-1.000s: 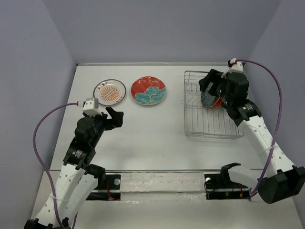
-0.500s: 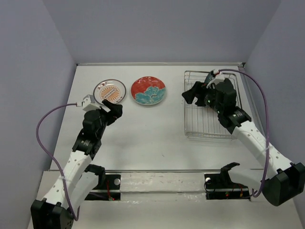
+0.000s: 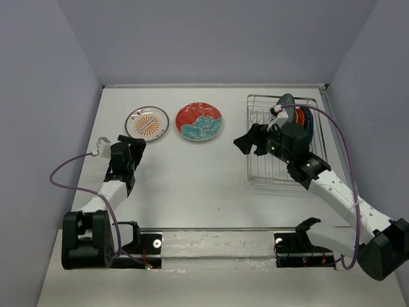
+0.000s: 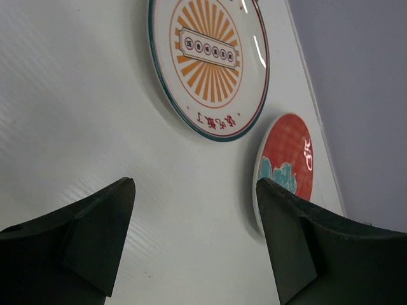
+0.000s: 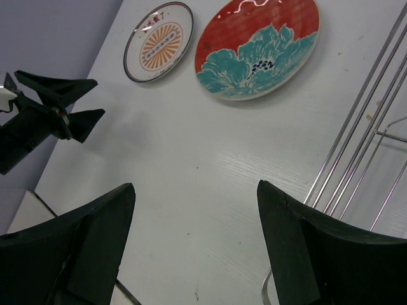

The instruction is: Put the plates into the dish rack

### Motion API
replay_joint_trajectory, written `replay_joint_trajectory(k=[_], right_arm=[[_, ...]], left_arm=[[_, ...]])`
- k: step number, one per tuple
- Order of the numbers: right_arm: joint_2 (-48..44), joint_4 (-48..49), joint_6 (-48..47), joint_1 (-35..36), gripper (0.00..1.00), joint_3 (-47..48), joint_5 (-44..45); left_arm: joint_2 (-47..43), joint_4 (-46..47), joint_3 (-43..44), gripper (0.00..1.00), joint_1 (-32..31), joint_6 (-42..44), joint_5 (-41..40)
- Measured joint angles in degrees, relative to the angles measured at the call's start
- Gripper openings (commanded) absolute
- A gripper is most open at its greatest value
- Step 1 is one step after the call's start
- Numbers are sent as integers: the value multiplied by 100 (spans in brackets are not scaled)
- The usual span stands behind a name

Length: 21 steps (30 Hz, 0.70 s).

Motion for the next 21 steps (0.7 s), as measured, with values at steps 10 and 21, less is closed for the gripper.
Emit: replay_joint_trajectory(k=[10,21], right_arm=[[9,315,59,81,82,-68,-114],[11,398,125,179,81,-168,-151]], left_arm=[[1552,525,332,82,811,-422,205],[3123,892,1325,67,872,-501,413]])
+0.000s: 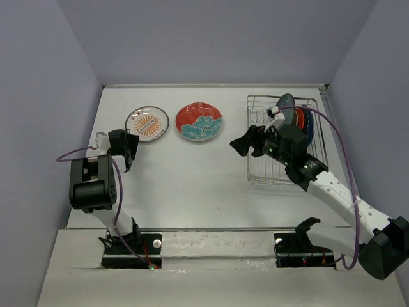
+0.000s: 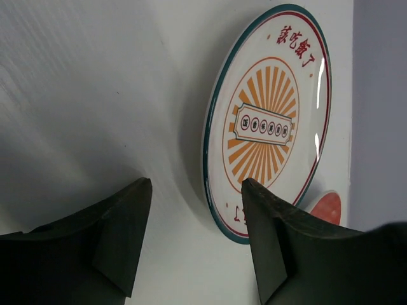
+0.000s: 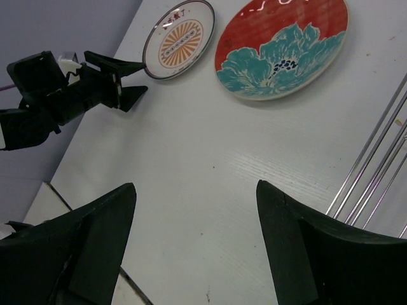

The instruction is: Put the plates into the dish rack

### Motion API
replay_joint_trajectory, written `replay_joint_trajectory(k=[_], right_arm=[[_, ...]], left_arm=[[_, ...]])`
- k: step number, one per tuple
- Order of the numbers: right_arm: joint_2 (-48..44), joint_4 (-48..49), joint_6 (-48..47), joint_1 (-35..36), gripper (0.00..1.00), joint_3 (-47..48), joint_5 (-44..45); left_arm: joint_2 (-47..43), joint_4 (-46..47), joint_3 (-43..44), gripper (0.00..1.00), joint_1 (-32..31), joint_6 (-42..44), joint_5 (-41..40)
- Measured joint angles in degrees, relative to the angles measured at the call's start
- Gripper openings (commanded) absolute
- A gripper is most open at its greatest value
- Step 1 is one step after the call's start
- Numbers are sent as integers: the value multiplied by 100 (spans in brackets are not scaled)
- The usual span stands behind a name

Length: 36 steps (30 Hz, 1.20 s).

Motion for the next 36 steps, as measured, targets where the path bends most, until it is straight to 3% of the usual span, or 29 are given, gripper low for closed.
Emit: replay_joint_trajectory(k=[10,16,17,18,19,27,36], right_arm=[[90,20,44,138,80,-2,-22],[190,20,66,201,80,-2,-22],[192,20,66,203,80,-2,-22],[195,22,68,221,80,-2,-17],[201,22,72,234,80,-2,-17],[584,42,125,365,84,7,-26],[1296,87,120,481,89,352,-310]], left_arm=[[573,101,389,47,37,-2,15],[857,286,516,26,50,-7,52],[905,345,525,20,52,-20,68],[944,391,549,8,66,-22,85],[973,452,555,5,74,-28,120],[754,905,208,6,146,-155,223],[-1803,811,-1200,6,57,-208,13]])
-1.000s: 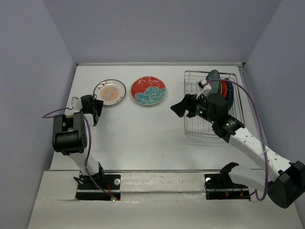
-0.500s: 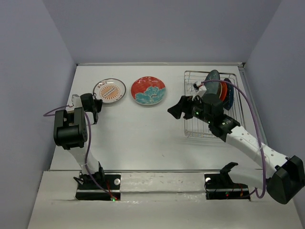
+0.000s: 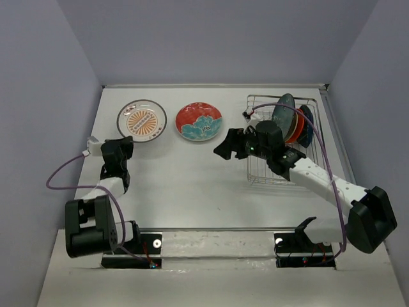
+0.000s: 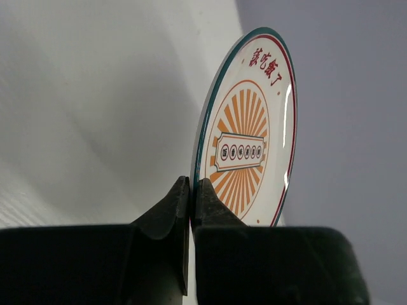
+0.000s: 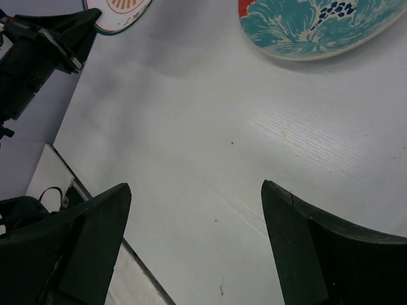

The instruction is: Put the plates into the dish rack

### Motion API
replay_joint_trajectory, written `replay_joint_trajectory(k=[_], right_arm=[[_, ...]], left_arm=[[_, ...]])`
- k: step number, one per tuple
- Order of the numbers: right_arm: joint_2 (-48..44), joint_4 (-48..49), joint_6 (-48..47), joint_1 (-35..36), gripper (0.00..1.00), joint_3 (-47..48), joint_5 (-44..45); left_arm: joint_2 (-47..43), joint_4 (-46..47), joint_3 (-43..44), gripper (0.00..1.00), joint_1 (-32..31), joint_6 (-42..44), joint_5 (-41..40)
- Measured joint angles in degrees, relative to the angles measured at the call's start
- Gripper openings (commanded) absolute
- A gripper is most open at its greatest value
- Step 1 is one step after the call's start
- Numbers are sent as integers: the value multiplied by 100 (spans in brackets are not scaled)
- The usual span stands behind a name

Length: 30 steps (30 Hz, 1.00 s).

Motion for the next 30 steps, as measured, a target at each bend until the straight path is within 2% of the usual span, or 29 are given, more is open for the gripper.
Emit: replay_joint_trajectory(k=[9,16,25,29,30], right_arm=[[595,149,-50,15,92,664,-398],[1145,190,-146,15,93,1126,-507],[1331,184,-166,13,92,1193,-538],[1375,195,-162,11,85,1193,-741],[1390,197,-164,11,80,1193,-780]], left_arm=[[-2039,-155,-780,6,-223,181,411],[-2977,-927,-1043,6,-286,750,1821],[-3274,-1141,-1043,6,-590,1075,3174],[-3104,-1176,-1029,6,-970,1228,3388],[-3064,-1193,-1025,6,-1071,1274,3434]])
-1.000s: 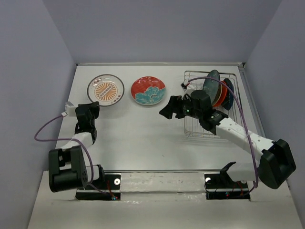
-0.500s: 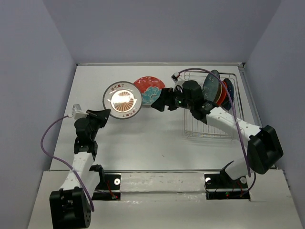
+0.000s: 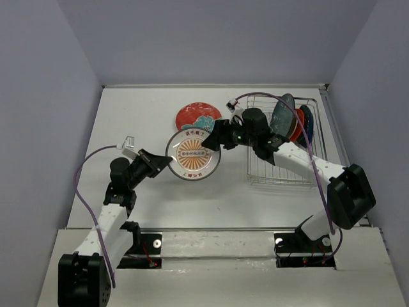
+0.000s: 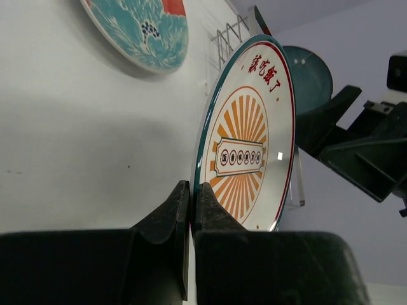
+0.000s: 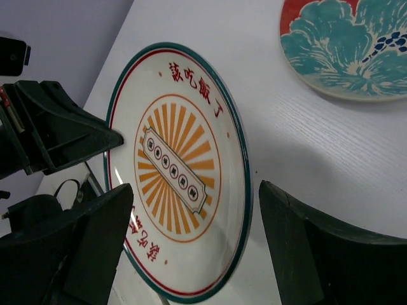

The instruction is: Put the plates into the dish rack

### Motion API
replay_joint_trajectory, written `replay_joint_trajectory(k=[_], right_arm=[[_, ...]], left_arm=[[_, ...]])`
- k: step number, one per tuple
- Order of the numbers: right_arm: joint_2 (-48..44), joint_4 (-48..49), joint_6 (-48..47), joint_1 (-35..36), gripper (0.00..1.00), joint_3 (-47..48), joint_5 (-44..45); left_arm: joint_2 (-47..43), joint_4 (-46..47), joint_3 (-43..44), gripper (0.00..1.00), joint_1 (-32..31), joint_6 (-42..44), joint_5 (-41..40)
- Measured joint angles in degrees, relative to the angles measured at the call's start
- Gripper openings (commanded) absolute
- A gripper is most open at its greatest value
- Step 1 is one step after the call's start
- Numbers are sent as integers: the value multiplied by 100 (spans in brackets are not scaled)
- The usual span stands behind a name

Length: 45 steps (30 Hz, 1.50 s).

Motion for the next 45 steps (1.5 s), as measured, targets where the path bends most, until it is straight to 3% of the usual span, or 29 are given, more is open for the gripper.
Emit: replay_joint_trajectory(k=[1,3,4,5,6,8,9,10,11,12,18,26,33,39,45], right_arm=[[20,2,15,0,76,0,-28],[46,2,31,0,53,0,-46],[57,4,42,0,26,0,-52],[59,4,35,0,14,0,-55],[59,11,-13,-2,7,0,-9],[55,50,153,-98,7,-4,-13],[44,96,173,-129,7,-4,-57],[20,151,177,-151,7,-4,-63],[-105,140,175,-146,7,-46,-63],[-142,127,162,-155,7,-48,-37],[-682,-859,-269,-756,7,-39,833],[-894,-2216,-1158,-1215,7,861,3998],[-553,-2500,-1923,-1224,7,1749,6024],[-116,-2542,-2415,-1296,7,2052,6935],[129,-2625,-2538,-1338,7,2050,7099]], left_arm=[[20,-35,7,6,-111,37,50],[22,-96,48,6,-249,111,136],[22,-114,94,9,-282,131,179],[24,-120,153,15,-304,155,227],[24,-131,203,23,-306,214,243],[24,-146,310,36,-269,273,243],[39,-205,337,36,-249,299,221],[48,-236,361,72,-240,321,245],[52,-334,463,89,-275,402,306],[52,-398,527,99,-275,505,343],[-92,-1150,1346,99,-282,1209,389],[-415,-2214,1784,99,-619,2424,13],[-463,-2798,1797,99,-774,2922,-334],[-538,-3014,1803,99,-953,3097,-492],[-538,-3099,1829,99,-992,3141,-560]])
